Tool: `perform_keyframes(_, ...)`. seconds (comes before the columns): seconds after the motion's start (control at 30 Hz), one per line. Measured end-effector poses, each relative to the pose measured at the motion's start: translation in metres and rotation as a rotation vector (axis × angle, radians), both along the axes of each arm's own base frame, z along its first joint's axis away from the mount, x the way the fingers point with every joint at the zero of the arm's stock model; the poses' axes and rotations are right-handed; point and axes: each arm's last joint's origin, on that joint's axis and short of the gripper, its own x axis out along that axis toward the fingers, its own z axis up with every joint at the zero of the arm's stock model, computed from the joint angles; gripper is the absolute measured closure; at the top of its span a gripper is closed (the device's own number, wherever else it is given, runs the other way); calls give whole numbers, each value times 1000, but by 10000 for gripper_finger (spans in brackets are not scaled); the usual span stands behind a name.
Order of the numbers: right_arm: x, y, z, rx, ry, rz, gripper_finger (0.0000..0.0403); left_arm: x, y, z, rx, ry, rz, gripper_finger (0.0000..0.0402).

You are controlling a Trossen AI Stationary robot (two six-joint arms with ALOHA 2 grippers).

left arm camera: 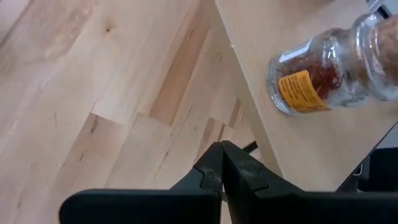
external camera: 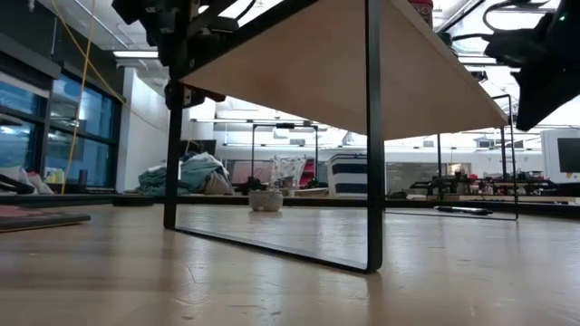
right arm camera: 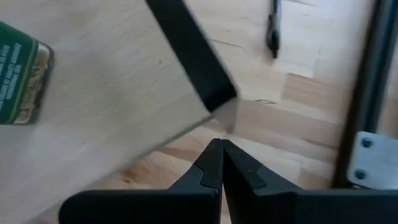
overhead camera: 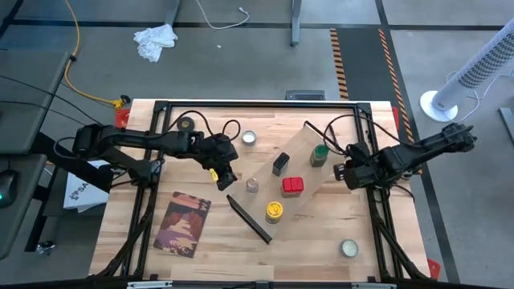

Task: Shelf spices
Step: Move the shelf a quarter turn to the right on the table

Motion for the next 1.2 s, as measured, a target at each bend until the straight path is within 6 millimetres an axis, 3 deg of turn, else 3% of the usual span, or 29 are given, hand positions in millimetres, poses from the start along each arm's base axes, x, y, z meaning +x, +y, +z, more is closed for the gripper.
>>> perform_keyframes(0.2, 8, -3, -18, -45, -89, -40, 403, -9, -8, -21, -49, 93, 50, 401)
perform_keyframes(0.4, 19, -14, -17, -107, -170, -81, 403, -17, -22, -39, -109, 161, 96, 401)
perform_keyframes(0.67, 48, -39, -10, -212, -277, -54, 403, -10, -37, -41, -122, 36, 130, 401)
perform_keyframes(1.07, 103, -95, -13, -249, -439, 116, 403, -5, -30, -38, -39, -43, 201, 401)
perform_keyframes(1.2, 101, -102, 10, -292, -465, 179, 403, -4, -28, -38, -61, -46, 210, 401)
